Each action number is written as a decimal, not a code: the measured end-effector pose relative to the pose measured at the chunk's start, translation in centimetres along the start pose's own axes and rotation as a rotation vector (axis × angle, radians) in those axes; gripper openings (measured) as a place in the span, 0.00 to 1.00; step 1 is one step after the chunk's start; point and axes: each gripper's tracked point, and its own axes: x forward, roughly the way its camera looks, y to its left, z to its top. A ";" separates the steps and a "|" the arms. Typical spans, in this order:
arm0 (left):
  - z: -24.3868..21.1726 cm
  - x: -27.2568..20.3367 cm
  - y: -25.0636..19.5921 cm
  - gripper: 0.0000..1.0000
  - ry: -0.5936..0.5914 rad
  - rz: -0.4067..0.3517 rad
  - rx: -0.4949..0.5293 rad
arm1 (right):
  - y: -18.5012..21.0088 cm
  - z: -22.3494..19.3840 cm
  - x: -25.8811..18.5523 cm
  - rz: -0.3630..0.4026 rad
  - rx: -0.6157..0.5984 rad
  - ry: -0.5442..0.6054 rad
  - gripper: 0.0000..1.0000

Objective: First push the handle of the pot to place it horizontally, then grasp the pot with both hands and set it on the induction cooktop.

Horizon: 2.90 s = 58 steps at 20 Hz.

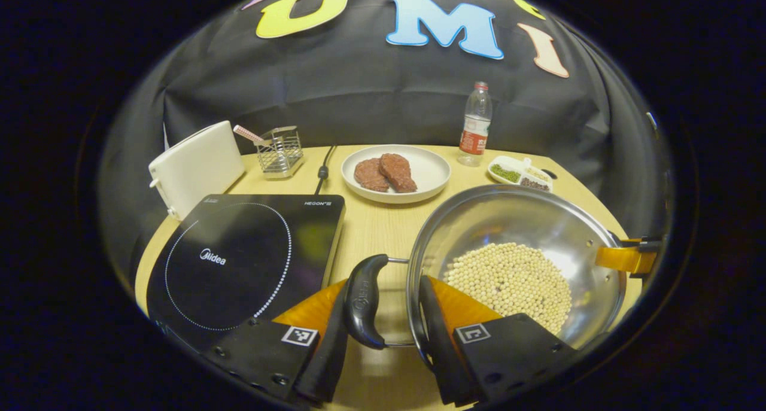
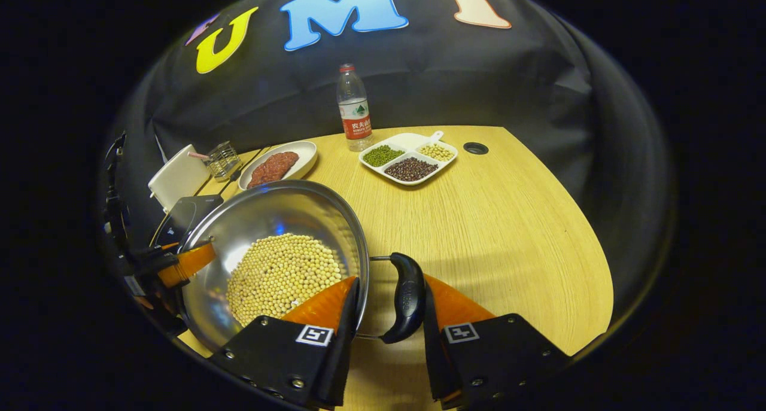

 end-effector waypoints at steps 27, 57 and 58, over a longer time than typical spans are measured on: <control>5.3 -4.5 11.7 0.69 -0.092 -0.073 0.033 | 11.4 2.5 -5.5 -0.064 0.052 -0.039 0.53; 5.7 -1.0 34.8 0.69 -0.091 -0.012 0.006 | 31.9 3.5 -0.2 0.002 0.064 -0.037 0.53; 5.5 -0.8 35.1 0.69 -0.089 -0.009 0.004 | 32.3 3.6 0.0 0.006 0.065 -0.036 0.53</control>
